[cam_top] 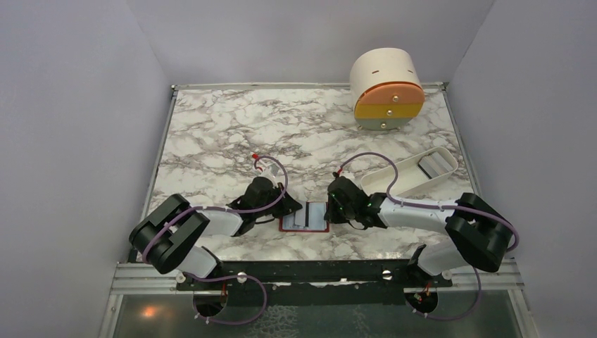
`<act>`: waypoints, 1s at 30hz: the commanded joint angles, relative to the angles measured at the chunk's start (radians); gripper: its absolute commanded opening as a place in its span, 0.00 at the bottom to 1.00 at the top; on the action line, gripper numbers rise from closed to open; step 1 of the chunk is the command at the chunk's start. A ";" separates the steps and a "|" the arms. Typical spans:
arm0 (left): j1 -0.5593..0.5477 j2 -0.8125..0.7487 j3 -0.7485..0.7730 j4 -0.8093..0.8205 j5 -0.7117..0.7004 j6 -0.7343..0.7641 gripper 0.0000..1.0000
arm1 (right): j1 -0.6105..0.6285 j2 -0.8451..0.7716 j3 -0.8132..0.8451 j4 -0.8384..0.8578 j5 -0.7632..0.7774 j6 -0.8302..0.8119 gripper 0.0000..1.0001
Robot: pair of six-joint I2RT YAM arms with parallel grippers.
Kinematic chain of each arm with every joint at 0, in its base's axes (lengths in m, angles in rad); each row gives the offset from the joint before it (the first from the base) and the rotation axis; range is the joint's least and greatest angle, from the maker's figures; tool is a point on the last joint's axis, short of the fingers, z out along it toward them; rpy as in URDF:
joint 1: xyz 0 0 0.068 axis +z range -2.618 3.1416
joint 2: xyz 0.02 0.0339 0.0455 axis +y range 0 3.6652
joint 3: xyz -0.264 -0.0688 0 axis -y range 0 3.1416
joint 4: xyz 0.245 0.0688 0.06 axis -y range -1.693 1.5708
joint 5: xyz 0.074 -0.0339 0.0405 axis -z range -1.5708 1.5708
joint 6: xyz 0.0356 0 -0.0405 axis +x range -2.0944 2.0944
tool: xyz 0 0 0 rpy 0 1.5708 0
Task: Put the credit cards into the card holder
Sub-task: Insert the credit card into the card holder.
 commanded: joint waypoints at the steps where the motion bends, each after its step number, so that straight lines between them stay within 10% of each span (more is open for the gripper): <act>1: -0.019 0.032 -0.014 -0.030 -0.082 0.007 0.00 | 0.009 0.006 -0.042 -0.042 -0.031 0.034 0.14; 30: -0.096 -0.008 -0.069 0.000 -0.146 -0.075 0.00 | 0.009 0.005 -0.060 0.016 -0.047 0.097 0.13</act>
